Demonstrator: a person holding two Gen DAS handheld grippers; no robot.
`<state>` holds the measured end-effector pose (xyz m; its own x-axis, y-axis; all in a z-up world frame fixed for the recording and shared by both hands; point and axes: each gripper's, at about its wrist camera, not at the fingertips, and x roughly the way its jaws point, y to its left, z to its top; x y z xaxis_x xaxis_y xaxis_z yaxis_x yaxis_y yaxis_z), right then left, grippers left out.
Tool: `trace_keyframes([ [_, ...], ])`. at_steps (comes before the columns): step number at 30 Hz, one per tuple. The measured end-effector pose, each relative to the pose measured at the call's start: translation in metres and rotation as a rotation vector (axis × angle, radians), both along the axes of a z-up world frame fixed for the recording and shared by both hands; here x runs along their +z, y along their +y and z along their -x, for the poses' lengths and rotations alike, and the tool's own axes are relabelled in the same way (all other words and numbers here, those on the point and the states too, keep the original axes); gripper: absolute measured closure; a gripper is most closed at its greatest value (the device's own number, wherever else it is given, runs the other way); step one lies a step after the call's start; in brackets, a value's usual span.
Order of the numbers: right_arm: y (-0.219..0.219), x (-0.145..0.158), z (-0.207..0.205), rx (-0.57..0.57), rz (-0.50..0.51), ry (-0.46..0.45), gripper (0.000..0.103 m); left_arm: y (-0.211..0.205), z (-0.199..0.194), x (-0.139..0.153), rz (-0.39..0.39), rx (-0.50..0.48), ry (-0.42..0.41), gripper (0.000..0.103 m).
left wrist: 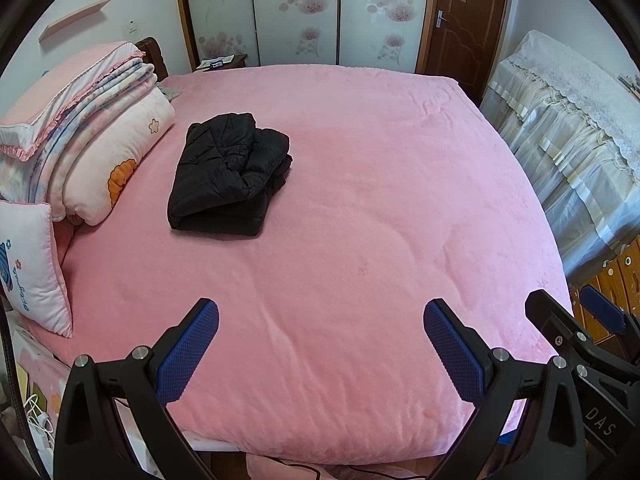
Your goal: Fold large clothes
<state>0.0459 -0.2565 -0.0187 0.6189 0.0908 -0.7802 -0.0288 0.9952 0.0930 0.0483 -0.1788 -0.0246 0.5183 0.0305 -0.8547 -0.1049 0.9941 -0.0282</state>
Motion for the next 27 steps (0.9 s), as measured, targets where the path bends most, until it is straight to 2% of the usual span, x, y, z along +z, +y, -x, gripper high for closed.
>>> trace_keyframes([
  [27, 0.0001, -0.0012, -0.0003, 0.001, 0.002, 0.001, 0.013, -0.0005, 0.0046, -0.0081, -0.005, -0.006, 0.008, 0.003],
])
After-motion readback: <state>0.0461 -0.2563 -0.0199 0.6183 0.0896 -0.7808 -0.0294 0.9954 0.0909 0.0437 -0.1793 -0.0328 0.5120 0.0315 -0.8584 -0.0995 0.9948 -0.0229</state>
